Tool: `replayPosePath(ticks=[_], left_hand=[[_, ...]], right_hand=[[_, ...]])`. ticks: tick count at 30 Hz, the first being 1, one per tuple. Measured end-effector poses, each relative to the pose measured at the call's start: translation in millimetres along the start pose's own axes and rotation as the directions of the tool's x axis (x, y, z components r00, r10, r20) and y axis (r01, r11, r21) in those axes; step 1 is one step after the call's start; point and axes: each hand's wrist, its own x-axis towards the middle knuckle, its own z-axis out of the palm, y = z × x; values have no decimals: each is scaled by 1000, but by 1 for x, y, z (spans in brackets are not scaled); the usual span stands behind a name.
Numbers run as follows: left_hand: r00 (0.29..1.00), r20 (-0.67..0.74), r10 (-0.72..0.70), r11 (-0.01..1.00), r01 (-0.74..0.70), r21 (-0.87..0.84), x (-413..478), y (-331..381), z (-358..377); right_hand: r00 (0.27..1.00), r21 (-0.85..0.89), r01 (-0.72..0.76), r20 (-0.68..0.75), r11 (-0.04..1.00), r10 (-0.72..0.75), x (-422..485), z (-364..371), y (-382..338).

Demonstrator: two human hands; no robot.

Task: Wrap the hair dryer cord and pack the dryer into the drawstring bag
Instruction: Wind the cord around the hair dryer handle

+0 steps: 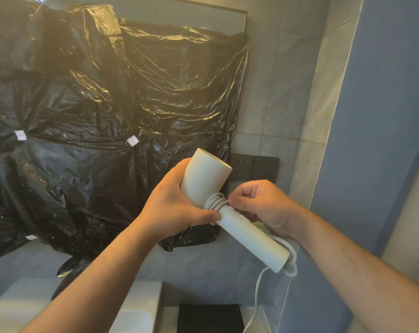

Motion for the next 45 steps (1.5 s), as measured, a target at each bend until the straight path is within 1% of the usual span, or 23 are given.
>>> replayPosePath(ticks=[2,5,7,10,12,15,19,21,24,27,30,31,34,36,39,41,45], left_hand=[[1000,-8,-17,997,16,-74,-3,-1,2],[999,-25,-33,991,30,-134,-8,-1,4],[999,-46,-19,993,13,-119,-12,-2,7],[997,-79,14,999,-17,-45,-18,-3,16],[996,-82,22,999,-24,-32,-23,-2,26],[995,-96,40,997,-45,-57,-31,-2,42],[990,-141,0,993,-17,-118,-41,0,68],[986,-167,-21,988,-5,-156,-47,4,82],[984,-178,-27,984,-6,-181,-57,8,98],[988,-152,-34,989,12,-147,-67,6,111],[993,-117,12,996,-21,-82,-78,0,119],[995,-100,16,998,-22,-55,-82,-3,120],[998,-55,-42,999,43,31,-94,-7,126],[994,-57,-88,995,91,46,-102,-13,132],[988,-70,-141,990,139,-37,-114,-29,140],[986,-82,-146,982,135,-136,-123,-44,146],[982,-106,-155,948,118,-294,-148,-70,158]], right_hand=[[1000,50,-18,1,999,18,-1,1,4],[996,216,-85,44,973,77,-1,4,13],[989,325,-141,82,935,120,-1,4,20],[984,408,-174,118,896,137,-3,2,33],[983,422,-171,130,890,127,-6,-3,43],[982,414,-159,164,896,99,-11,-13,58],[971,378,-168,221,910,88,-16,-30,78],[965,411,-193,241,891,98,-20,-38,90],[944,460,-232,320,857,83,-27,-43,113],[928,468,-254,364,847,77,-35,-39,141],[928,574,-276,369,771,57,-46,-33,160],[929,583,-277,367,764,57,-49,-31,165],[931,541,-290,352,790,101,-55,-25,182],[933,514,-302,334,803,137,-61,-19,189],[928,509,-333,326,794,180,-72,-15,194],[923,496,-353,325,793,208,-77,-12,201],[927,442,-341,302,829,220,-83,8,229]])
